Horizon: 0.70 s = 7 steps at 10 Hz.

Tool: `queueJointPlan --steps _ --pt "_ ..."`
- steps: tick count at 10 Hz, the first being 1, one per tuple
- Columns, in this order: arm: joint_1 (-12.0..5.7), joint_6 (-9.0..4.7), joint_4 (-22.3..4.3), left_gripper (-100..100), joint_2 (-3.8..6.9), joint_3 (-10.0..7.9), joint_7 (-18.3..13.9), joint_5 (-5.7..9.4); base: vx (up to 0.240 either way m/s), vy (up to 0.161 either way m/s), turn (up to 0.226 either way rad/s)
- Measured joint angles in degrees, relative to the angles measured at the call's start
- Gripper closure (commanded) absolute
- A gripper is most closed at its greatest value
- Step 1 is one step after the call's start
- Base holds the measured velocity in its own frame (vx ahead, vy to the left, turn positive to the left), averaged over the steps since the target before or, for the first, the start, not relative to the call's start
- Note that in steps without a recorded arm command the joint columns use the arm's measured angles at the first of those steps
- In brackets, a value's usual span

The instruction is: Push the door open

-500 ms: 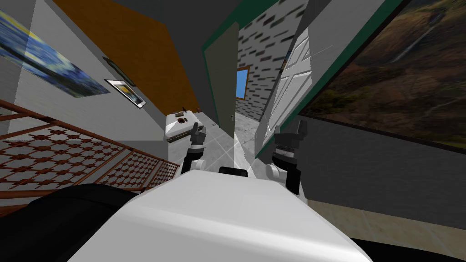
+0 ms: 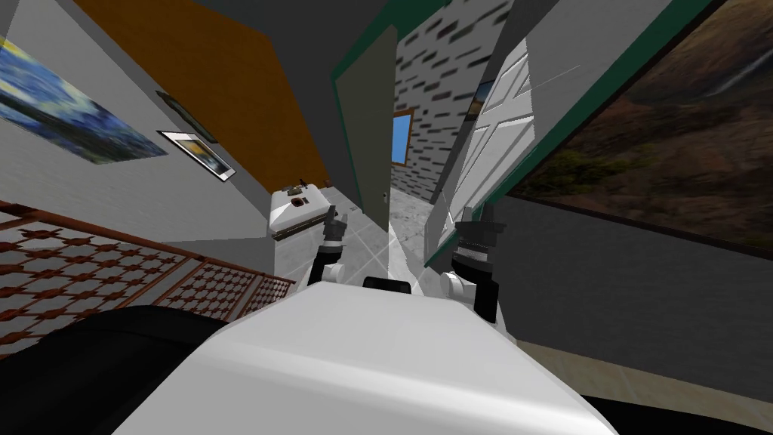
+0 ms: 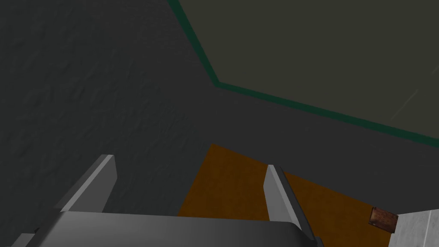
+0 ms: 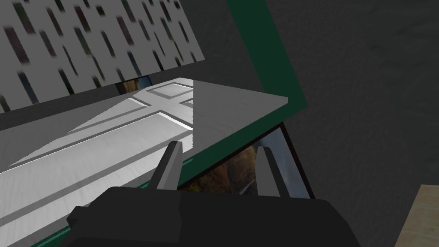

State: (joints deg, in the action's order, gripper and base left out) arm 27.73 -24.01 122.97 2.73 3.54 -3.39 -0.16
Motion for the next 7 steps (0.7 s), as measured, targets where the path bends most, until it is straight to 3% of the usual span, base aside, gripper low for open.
queueJointPlan --steps 7 --pt "-3.3 -1.92 -7.5 -100 1.02 1.7 -0.7 -0.9 0.094 0.036 -0.016"
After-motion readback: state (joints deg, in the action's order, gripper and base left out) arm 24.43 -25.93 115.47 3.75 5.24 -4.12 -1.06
